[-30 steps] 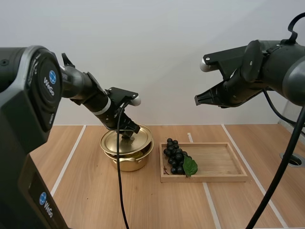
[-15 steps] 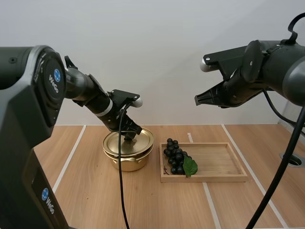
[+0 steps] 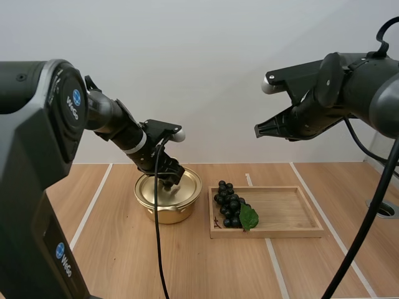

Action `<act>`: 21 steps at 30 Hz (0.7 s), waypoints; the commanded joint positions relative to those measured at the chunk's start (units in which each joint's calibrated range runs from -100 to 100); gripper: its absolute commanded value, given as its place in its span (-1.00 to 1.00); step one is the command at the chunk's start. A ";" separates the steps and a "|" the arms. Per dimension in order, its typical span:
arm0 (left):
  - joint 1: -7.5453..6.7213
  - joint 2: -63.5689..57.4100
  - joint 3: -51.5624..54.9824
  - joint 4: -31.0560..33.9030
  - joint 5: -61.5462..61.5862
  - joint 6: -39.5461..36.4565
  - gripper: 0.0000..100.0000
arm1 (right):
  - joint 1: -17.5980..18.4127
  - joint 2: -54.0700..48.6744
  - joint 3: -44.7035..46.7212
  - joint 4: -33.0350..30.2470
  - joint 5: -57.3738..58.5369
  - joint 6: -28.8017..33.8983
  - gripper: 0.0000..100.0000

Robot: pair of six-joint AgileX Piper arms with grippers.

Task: Open the pot, put the pineapple inside, and close it

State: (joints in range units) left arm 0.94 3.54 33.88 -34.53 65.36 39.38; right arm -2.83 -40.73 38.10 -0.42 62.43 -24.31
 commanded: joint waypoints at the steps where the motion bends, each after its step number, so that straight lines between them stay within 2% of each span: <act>1: -0.08 0.54 0.20 0.24 1.69 -0.45 0.71 | -0.30 -0.75 0.09 -0.29 -1.01 0.51 -1.00; 9: -0.08 -4.94 -2.33 -1.51 2.60 0.00 0.71 | -0.30 -0.75 4.26 -0.17 -4.32 -0.70 -1.00; 15: -0.08 -14.13 -4.23 -2.53 2.98 -0.09 0.66 | -0.30 -0.75 4.24 0.11 -5.06 -0.70 -1.00; 18: -0.08 -20.33 -4.23 -2.79 1.30 -0.09 0.47 | -0.30 -0.75 4.24 0.42 -5.52 -0.70 -1.00; 19: -0.08 -22.69 -4.23 -2.79 1.10 -0.09 0.32 | -0.30 -0.75 4.24 0.42 -5.92 -0.70 -1.00; 21: -0.08 -26.93 -4.23 -2.79 0.96 0.23 -0.13 | -0.30 -0.75 4.24 0.42 -6.50 -0.70 -1.00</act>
State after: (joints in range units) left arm 0.94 -18.67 30.14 -36.19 66.66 39.38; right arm -2.83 -40.84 41.97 0.00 57.85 -24.48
